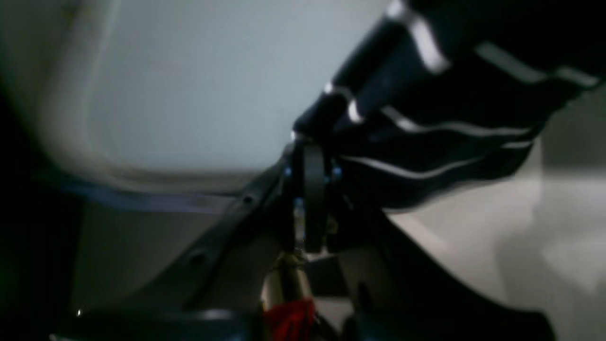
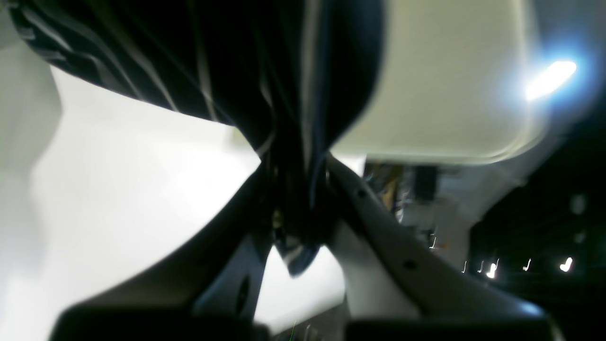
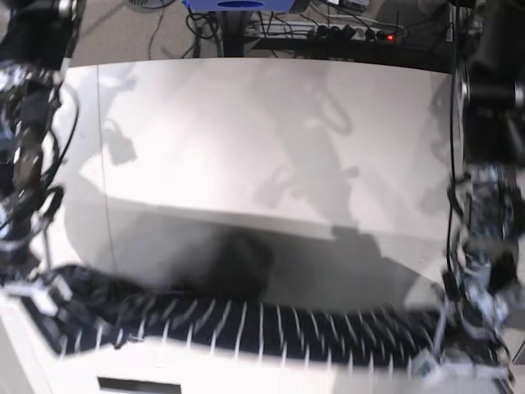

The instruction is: Layout the t-shirt on the table in an organized manner, then fold the t-shirt properly

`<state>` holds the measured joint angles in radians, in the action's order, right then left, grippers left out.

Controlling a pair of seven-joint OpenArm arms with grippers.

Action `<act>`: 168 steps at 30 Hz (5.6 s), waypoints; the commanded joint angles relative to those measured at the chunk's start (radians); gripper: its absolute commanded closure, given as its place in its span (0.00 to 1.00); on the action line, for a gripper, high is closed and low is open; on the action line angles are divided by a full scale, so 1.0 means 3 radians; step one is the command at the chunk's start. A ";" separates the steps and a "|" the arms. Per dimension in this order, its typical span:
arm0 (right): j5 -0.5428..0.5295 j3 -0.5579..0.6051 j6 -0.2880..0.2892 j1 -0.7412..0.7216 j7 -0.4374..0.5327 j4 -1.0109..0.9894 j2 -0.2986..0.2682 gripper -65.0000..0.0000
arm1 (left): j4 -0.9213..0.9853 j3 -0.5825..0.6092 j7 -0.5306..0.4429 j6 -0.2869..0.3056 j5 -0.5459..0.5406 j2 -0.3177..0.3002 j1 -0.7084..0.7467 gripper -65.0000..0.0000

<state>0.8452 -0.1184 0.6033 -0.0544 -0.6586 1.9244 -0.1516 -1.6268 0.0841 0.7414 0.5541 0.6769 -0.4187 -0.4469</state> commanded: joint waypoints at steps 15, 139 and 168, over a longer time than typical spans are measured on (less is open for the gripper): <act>-0.0309 -0.0354 -0.0065 0.1002 0.0035 -0.0049 0.0544 1.00 | -0.0446 -0.0472 0.0114 0.0017 0.0073 0.0084 0.1804 1.00; -0.2452 -0.0938 0.0316 0.0665 -0.0896 -0.0837 0.0825 0.98 | 0.2034 -0.1198 -0.0571 -0.0443 -0.0418 0.0887 0.0669 1.00; -0.2452 -0.0927 0.0316 0.0532 -0.0794 -0.1384 0.0549 0.99 | 0.2050 -0.1204 -0.0561 -0.0448 -0.0413 0.0851 0.0705 1.00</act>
<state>0.1120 -0.3954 0.6975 0.1162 -0.8959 1.4910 0.0212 -1.0031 -0.2745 0.5644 0.4244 0.5480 -0.1532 -0.2237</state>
